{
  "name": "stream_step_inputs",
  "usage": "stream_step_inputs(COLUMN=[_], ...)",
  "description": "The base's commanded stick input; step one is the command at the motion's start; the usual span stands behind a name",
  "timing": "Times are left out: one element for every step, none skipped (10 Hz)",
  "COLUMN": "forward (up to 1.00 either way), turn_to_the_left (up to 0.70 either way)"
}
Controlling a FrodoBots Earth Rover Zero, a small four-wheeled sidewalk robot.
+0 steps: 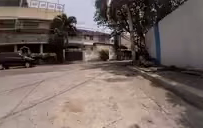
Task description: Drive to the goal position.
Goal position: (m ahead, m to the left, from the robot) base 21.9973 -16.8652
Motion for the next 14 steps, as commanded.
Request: stream_step_inputs(forward=[0.70, 0.70, 0.70, 0.70, 0.70, 0.70, 0.70, 0.70, 0.70, 0.70, 0.70, 0.70, 0.70, 0.70], turn_to_the_left=[0.01, 0.01, 0.01, 0.01, 0.01, 0.01, 0.01, 0.01, 0.01, 0.01, 0.01, 0.01, 0.01, 0.01])
